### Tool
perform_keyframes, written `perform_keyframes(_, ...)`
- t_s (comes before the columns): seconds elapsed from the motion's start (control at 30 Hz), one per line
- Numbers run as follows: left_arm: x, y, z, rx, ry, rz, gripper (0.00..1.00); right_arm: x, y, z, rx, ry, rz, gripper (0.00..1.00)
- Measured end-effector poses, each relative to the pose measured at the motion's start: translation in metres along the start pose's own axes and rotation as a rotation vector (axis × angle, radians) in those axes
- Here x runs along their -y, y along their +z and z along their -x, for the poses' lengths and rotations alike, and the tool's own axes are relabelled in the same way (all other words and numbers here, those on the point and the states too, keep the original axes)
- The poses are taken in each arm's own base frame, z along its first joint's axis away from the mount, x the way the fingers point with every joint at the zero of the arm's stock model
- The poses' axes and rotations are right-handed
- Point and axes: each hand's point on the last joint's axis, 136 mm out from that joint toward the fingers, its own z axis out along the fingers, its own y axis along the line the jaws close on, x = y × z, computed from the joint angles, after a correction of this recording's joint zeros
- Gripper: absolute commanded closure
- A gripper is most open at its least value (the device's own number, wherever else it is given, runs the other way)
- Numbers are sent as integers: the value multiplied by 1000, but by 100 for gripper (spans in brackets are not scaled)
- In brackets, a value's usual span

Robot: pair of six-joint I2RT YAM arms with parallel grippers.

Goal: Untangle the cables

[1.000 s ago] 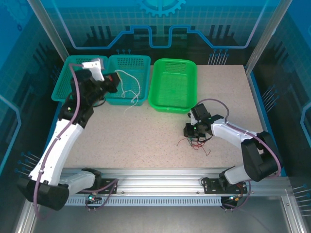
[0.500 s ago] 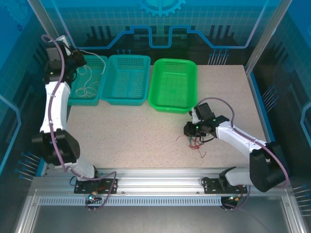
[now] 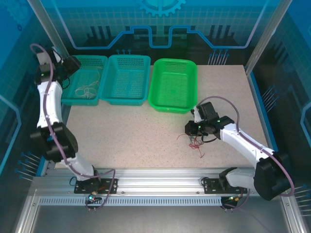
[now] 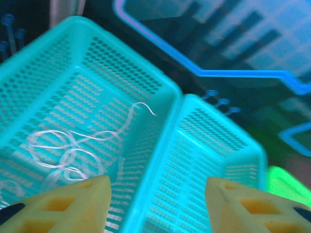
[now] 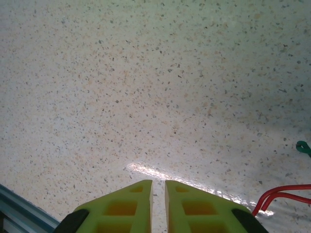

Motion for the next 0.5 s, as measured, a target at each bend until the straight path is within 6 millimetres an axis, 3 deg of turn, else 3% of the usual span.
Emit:
perform_keyframes(0.1, 36, -37, -14, 20, -56, -160, 46, -6, -2, 4, 6, -5, 23, 88)
perform_keyframes(0.2, 77, -66, -50, 5, -70, -301, 46, -13, -3, 5, 6, -10, 58, 88)
perform_keyframes(0.27, 112, -80, -94, -54, -45, -410, 45, -18, -4, 5, 3, -10, 84, 88)
perform_keyframes(0.37, 158, -98, -178, -213, 7, -573, 44, -25, -4, 7, 1, -7, 123, 88)
perform_keyframes(0.5, 183, -114, -275, -405, 88, -662, 46, -31, -4, 10, 4, 0, 152, 88)
